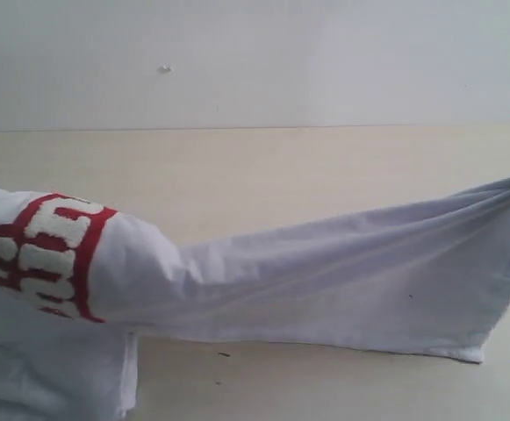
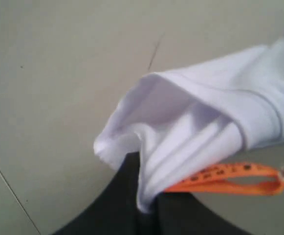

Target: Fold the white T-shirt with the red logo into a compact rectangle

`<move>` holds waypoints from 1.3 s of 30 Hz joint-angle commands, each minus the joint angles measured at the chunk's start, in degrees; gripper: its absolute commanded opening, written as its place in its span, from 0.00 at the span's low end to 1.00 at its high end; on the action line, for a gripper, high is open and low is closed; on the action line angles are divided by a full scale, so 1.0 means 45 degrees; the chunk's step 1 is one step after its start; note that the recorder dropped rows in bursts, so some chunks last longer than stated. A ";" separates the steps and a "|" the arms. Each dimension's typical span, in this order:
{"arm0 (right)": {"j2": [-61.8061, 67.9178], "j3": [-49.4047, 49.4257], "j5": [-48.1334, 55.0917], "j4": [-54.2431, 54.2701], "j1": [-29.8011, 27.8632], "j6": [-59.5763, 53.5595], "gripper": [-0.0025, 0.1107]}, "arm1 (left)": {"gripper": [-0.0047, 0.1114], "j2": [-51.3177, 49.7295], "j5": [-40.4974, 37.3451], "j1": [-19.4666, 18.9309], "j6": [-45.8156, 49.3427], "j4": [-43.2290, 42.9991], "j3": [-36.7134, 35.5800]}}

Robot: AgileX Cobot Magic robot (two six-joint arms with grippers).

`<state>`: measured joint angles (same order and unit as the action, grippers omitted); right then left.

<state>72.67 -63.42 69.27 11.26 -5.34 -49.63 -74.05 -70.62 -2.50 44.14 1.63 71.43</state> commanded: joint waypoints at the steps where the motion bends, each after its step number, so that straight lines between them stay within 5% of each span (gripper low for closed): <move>1: 0.2075 0.0036 -0.2568 -0.0951 0.0012 -0.0277 0.02 | 0.04 -0.2106 0.1676 -0.0026 0.0198 -0.1273 -0.0062; 16: 0.8531 0.0036 -1.5273 -0.1019 0.0012 -0.4309 0.02 | 0.06 -0.8309 1.3076 -0.0026 0.0803 -0.1757 -0.0062; 19: 0.9300 0.0036 -1.7188 -0.1019 0.0012 -0.4330 0.10 | 0.27 -0.9154 1.5143 -0.0057 0.0803 -0.1785 -0.0062; 22: 0.9575 0.0036 -1.8201 -0.1019 0.0012 -0.4330 0.35 | 0.61 -0.9646 1.6535 -0.0057 0.0848 -0.1833 -0.0039; 28: 0.9603 0.0036 -1.8817 -0.0720 0.0012 -0.4243 0.68 | 0.71 -0.9735 1.6719 -0.0057 0.0813 -0.1833 -0.0039; 35: 0.9603 0.0036 -1.8675 -0.0419 0.0012 -0.4273 0.69 | 0.70 -0.9600 1.7176 -0.0057 0.0612 -0.1719 -0.0039; 39: 0.9603 0.0000 -1.8700 0.1906 0.0012 -0.4247 0.69 | 0.70 -0.9623 1.7425 -0.0057 -0.0397 -0.1597 -0.0039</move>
<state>115.99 -63.42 -14.37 13.79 -5.02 -68.83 -118.07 6.47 -2.61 44.49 -6.35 71.12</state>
